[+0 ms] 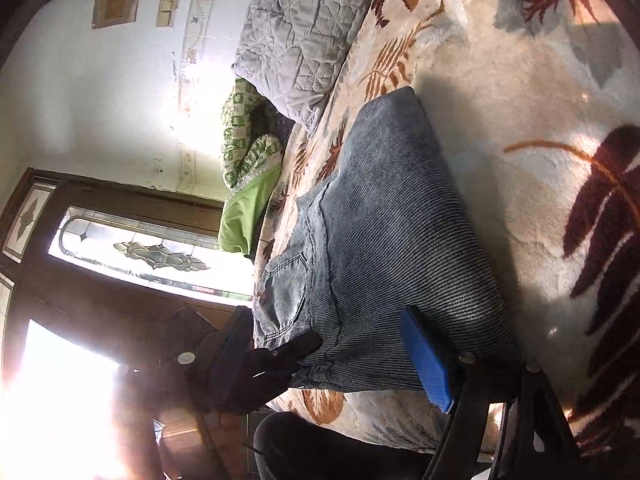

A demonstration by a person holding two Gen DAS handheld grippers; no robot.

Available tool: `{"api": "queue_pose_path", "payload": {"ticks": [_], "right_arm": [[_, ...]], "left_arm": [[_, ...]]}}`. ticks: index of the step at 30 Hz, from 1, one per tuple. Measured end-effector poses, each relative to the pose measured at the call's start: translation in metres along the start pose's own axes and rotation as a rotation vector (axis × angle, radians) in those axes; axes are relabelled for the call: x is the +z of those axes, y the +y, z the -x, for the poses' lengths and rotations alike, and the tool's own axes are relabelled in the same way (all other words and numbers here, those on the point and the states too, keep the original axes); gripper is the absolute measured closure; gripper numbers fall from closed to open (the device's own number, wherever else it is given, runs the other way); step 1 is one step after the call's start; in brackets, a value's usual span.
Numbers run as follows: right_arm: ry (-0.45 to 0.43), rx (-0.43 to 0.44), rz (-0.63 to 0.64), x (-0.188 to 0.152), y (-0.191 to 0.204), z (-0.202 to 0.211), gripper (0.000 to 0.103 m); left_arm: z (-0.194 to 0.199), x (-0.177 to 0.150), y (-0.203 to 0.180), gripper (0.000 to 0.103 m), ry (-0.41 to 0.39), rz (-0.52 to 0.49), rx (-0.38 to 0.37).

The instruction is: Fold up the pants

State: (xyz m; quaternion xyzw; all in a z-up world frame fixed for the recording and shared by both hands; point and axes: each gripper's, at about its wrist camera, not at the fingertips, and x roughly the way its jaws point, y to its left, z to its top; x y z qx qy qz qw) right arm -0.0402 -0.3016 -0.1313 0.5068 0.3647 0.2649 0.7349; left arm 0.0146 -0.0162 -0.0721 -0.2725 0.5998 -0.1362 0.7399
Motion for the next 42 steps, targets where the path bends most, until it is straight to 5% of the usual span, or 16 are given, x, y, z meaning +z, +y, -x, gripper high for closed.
{"api": "queue_pose_path", "payload": {"ticks": [5,8,11,14,18,21,25,28,31,33,38,42], "right_arm": [[-0.017,0.034,0.055,0.005,0.031,0.016,0.024],[0.017,-0.099,0.013,0.011,0.014,0.005,0.020],[0.053,-0.089,-0.048,0.018,0.002,0.007,0.023],[0.050,-0.102,0.011,0.025,0.014,0.012,0.022],[0.072,-0.090,-0.062,0.024,-0.009,0.007,0.022],[0.099,-0.088,-0.090,0.031,-0.006,0.011,0.022],[0.061,-0.050,-0.041,0.062,0.019,0.017,0.022],[0.111,-0.010,-0.021,0.093,0.033,-0.010,0.021],[0.184,-0.186,0.004,0.119,0.016,-0.056,0.020],[0.180,-0.181,-0.066,0.128,0.001,-0.066,0.020],[0.156,-0.133,0.030,0.108,0.041,-0.029,0.020],[0.196,-0.150,0.001,0.067,0.027,-0.014,0.020]], "left_arm": [[0.009,-0.019,-0.013,0.090,-0.065,-0.090,0.076],[0.001,-0.017,-0.001,0.088,-0.050,-0.058,0.075],[0.012,-0.015,-0.007,0.084,-0.058,-0.098,0.056],[0.037,-0.017,-0.023,0.065,-0.156,-0.155,0.049],[0.050,-0.019,-0.043,0.048,-0.240,-0.258,-0.011],[0.007,-0.014,-0.036,0.048,-0.136,-0.277,0.114],[-0.002,-0.026,-0.042,0.045,-0.183,-0.382,0.258],[-0.003,-0.026,-0.034,0.043,-0.178,-0.383,0.248],[-0.001,-0.029,-0.034,0.043,-0.178,-0.393,0.253],[0.000,-0.029,-0.033,0.043,-0.174,-0.392,0.251],[-0.003,-0.031,-0.036,0.041,-0.176,-0.390,0.240],[-0.001,-0.030,-0.037,0.041,-0.171,-0.379,0.240]]}}
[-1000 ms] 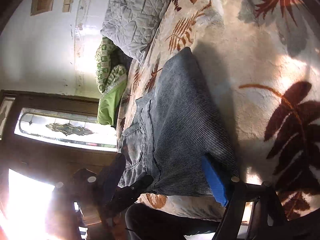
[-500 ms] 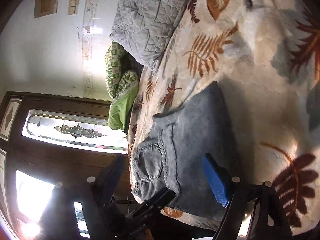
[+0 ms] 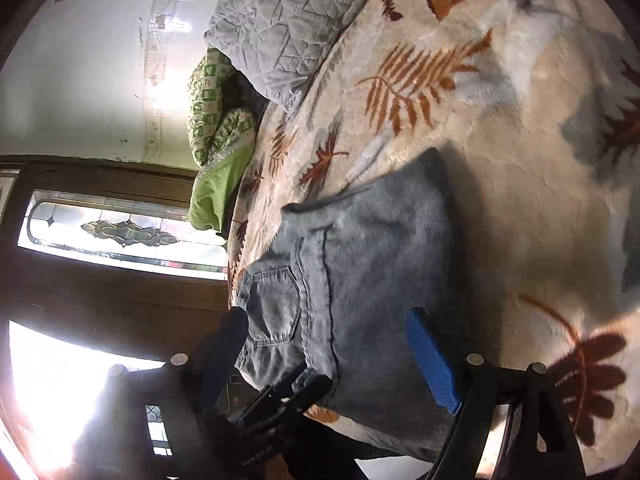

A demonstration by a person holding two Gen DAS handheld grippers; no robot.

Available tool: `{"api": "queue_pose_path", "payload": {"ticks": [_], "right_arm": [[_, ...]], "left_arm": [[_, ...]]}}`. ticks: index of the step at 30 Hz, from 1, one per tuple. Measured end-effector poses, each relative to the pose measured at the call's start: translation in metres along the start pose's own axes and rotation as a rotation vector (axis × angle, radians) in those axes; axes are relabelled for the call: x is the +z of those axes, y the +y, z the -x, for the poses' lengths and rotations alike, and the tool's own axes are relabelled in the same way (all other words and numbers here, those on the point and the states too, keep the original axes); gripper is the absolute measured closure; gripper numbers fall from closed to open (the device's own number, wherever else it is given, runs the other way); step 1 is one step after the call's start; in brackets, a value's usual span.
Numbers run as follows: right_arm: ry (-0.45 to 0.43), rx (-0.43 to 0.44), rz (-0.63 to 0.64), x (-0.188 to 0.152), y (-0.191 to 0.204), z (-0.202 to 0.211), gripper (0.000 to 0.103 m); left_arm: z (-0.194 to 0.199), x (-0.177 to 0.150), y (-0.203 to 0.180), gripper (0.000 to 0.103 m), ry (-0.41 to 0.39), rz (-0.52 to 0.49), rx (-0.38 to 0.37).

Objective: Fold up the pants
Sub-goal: 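Grasp the folded hem edge with the left tool and straighten it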

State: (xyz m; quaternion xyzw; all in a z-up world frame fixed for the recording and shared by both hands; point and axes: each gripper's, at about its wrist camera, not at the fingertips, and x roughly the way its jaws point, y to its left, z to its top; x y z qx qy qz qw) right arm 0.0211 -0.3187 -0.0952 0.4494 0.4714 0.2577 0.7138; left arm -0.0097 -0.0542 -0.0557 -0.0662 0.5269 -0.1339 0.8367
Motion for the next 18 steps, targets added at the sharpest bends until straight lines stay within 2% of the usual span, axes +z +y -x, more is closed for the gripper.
{"api": "queue_pose_path", "payload": {"ticks": [2,4,6,9,10,12,14,15,18], "right_arm": [[0.040,-0.016,-0.019,-0.013,-0.020,-0.011,0.020],[-0.001,0.032,-0.041,-0.016,-0.026,-0.004,0.020],[-0.026,0.022,-0.004,-0.019,-0.013,0.007,0.020],[-0.031,0.076,0.061,-0.033,0.003,0.016,0.020],[-0.019,0.071,0.067,-0.039,0.000,0.013,0.019],[0.025,-0.059,0.055,-0.047,-0.016,-0.003,0.020],[-0.016,-0.027,0.056,-0.050,-0.018,0.002,0.020],[-0.014,-0.040,0.055,-0.050,-0.014,0.005,0.020],[-0.040,-0.053,0.142,-0.054,0.009,0.013,0.020]], "left_arm": [[0.002,0.002,0.000,0.041,0.003,0.022,-0.007],[0.007,0.005,-0.001,0.041,0.001,0.022,0.000],[0.017,0.006,0.000,0.040,-0.034,0.018,0.034],[0.031,0.009,0.005,0.037,-0.086,0.022,0.082],[0.033,0.010,0.007,0.036,-0.098,0.024,0.097],[0.033,0.013,0.009,0.036,-0.104,0.022,0.134],[0.032,0.014,0.011,0.036,-0.102,0.019,0.155],[0.031,0.014,0.012,0.036,-0.100,0.022,0.163],[0.030,0.014,0.015,0.036,-0.098,0.032,0.166]]}}
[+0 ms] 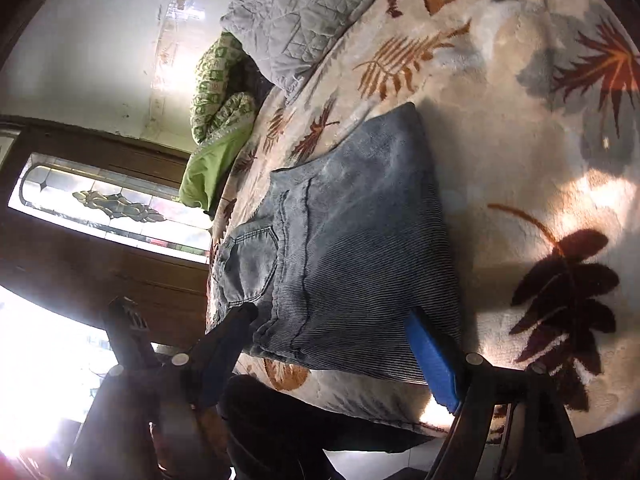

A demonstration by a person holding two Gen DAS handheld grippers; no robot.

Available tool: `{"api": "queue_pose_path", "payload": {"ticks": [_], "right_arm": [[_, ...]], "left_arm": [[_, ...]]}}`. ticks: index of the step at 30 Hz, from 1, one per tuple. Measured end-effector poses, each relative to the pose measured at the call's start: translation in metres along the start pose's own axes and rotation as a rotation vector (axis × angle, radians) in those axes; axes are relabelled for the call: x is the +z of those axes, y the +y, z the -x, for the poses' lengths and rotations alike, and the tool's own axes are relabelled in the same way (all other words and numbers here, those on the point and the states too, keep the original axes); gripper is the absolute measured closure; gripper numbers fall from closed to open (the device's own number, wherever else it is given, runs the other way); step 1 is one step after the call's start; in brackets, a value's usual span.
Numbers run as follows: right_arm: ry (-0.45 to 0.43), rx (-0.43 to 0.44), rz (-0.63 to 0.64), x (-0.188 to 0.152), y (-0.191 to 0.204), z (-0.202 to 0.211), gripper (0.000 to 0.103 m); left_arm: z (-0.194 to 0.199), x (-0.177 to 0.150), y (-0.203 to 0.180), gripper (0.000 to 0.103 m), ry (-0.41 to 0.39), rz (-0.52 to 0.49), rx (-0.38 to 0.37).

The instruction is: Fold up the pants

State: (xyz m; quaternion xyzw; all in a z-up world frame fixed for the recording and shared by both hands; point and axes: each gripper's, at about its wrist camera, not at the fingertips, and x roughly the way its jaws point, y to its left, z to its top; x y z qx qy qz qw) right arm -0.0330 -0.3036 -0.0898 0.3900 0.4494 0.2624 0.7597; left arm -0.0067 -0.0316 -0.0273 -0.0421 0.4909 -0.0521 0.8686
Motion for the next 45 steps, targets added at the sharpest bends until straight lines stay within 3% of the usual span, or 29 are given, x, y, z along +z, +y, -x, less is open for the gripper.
{"api": "queue_pose_path", "payload": {"ticks": [2,5,11,13,15,22,29,36,42,43,45], "right_arm": [[0.032,0.014,0.057,-0.004,0.010,-0.005,0.020],[0.079,-0.085,0.099,-0.012,0.000,-0.026,0.019],[0.022,-0.078,0.195,-0.013,0.033,-0.011,0.019],[0.043,-0.067,0.224,-0.015,0.036,-0.016,0.019],[0.095,-0.167,0.193,-0.018,0.022,-0.036,0.018],[0.030,-0.143,0.208,-0.011,0.033,-0.020,0.018],[-0.065,-0.204,0.114,0.029,0.010,0.004,0.018],[-0.051,-0.232,-0.016,0.089,-0.027,-0.010,0.018],[-0.014,-0.205,-0.025,0.117,-0.028,-0.034,0.017],[0.009,-0.206,0.001,0.120,-0.024,-0.040,0.023],[0.043,-0.261,0.040,0.121,-0.018,-0.051,0.052]], "left_arm": [[-0.001,0.000,0.002,0.036,-0.002,0.000,0.008],[-0.002,-0.001,0.005,0.036,0.002,0.006,0.014],[-0.003,0.002,0.015,0.036,-0.006,0.021,0.026],[-0.005,0.003,0.017,0.036,-0.003,0.027,0.027],[-0.005,0.003,0.017,0.036,-0.001,0.031,0.024],[-0.003,0.007,0.020,0.036,-0.015,0.027,0.037],[-0.001,0.009,0.017,0.036,-0.019,0.021,0.028],[-0.001,0.011,-0.020,0.035,-0.040,-0.082,-0.057],[-0.045,0.003,-0.040,0.031,0.068,-0.151,-0.026],[-0.044,0.002,-0.040,0.029,0.046,-0.152,-0.028],[-0.044,0.001,-0.040,0.029,0.048,-0.154,-0.030]]}}
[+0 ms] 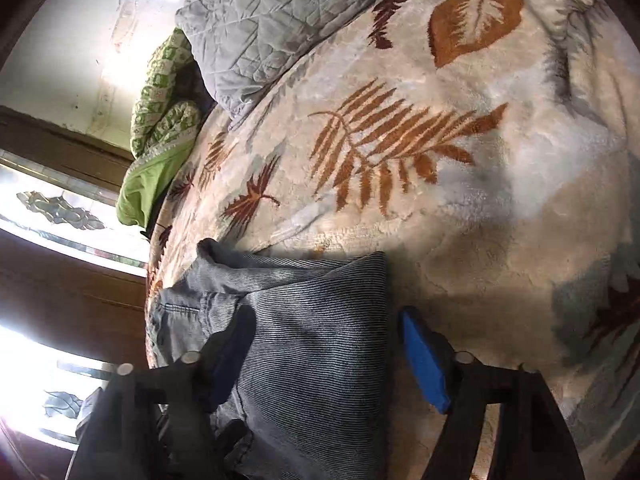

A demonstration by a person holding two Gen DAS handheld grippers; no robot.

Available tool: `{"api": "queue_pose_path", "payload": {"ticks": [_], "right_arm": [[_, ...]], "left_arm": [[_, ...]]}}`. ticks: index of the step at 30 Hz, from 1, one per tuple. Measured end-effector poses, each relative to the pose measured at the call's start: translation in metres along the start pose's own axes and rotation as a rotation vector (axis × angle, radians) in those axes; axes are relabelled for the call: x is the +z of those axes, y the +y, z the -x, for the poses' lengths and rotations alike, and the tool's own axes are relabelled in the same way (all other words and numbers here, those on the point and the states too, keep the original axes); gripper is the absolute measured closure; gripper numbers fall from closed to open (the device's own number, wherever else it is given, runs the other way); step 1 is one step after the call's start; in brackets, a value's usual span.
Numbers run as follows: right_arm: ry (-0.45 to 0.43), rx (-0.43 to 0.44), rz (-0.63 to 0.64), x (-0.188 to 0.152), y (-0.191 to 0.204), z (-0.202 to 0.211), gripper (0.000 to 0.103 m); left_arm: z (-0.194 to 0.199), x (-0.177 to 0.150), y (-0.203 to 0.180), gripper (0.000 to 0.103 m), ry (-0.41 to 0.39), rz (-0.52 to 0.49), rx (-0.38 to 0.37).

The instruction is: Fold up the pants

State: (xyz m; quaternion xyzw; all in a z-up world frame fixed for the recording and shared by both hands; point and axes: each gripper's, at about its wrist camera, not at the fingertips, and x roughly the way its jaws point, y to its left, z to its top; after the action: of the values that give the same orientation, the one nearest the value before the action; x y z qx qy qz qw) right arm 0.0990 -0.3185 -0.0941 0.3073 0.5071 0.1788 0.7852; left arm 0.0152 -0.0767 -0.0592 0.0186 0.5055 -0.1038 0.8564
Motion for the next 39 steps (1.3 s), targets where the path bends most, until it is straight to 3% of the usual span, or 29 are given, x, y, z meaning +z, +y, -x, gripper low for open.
{"api": "queue_pose_path", "payload": {"ticks": [1,4,9,12,15,17,20,22,25,26,28,29,33,35,36,39], "right_arm": [[0.005,-0.053,0.028,-0.001,0.004,-0.003,0.066],[-0.041,-0.155,0.120,-0.006,0.021,0.002,0.080],[-0.132,-0.358,0.324,-0.017,0.059,0.008,0.083],[-0.119,-0.430,0.365,-0.018,0.055,-0.009,0.083],[-0.107,-0.413,0.332,-0.021,0.043,-0.011,0.072],[-0.099,-0.354,0.283,-0.023,0.042,0.001,0.028],[-0.157,-0.255,0.242,-0.038,0.048,0.034,0.027],[-0.156,-0.143,0.194,-0.052,0.049,0.053,0.027],[-0.083,0.053,0.091,-0.074,0.038,0.057,0.027],[-0.047,0.080,0.057,-0.082,0.031,0.051,0.027],[0.061,0.072,0.024,-0.095,0.015,0.028,0.030],[0.060,0.067,0.025,-0.099,0.008,0.023,0.034],[-0.004,0.025,0.041,-0.099,0.023,0.040,0.034],[-0.035,0.059,0.104,-0.101,0.035,0.049,0.033],[-0.027,0.077,0.128,-0.104,0.039,0.047,0.031],[0.061,-0.034,0.129,-0.110,0.026,0.018,0.028]], "left_arm": [[0.000,0.000,0.001,0.029,0.003,0.005,-0.007],[-0.001,0.000,0.002,0.029,0.002,0.007,-0.011],[-0.001,-0.001,0.001,0.026,-0.007,0.009,-0.010],[-0.001,0.000,0.000,0.025,-0.007,0.008,-0.009],[-0.001,0.000,0.001,0.024,-0.008,0.004,-0.013],[-0.001,0.000,0.000,0.024,-0.007,0.005,-0.012],[-0.002,0.000,0.001,0.024,-0.008,0.008,-0.015],[-0.001,0.000,0.000,0.024,-0.009,0.007,-0.013],[-0.001,0.000,0.000,0.024,-0.010,0.008,-0.012],[-0.001,0.000,0.000,0.024,-0.010,0.008,-0.012],[-0.001,0.000,-0.001,0.024,-0.004,0.006,-0.011],[0.001,0.000,-0.001,0.024,-0.001,0.005,-0.013],[0.021,0.000,0.021,0.024,-0.056,0.108,-0.076],[0.030,-0.002,0.035,0.024,-0.096,0.147,-0.066],[0.031,-0.002,0.041,0.024,-0.098,0.157,-0.056],[0.031,-0.001,0.058,0.024,-0.089,0.187,-0.051]]}}
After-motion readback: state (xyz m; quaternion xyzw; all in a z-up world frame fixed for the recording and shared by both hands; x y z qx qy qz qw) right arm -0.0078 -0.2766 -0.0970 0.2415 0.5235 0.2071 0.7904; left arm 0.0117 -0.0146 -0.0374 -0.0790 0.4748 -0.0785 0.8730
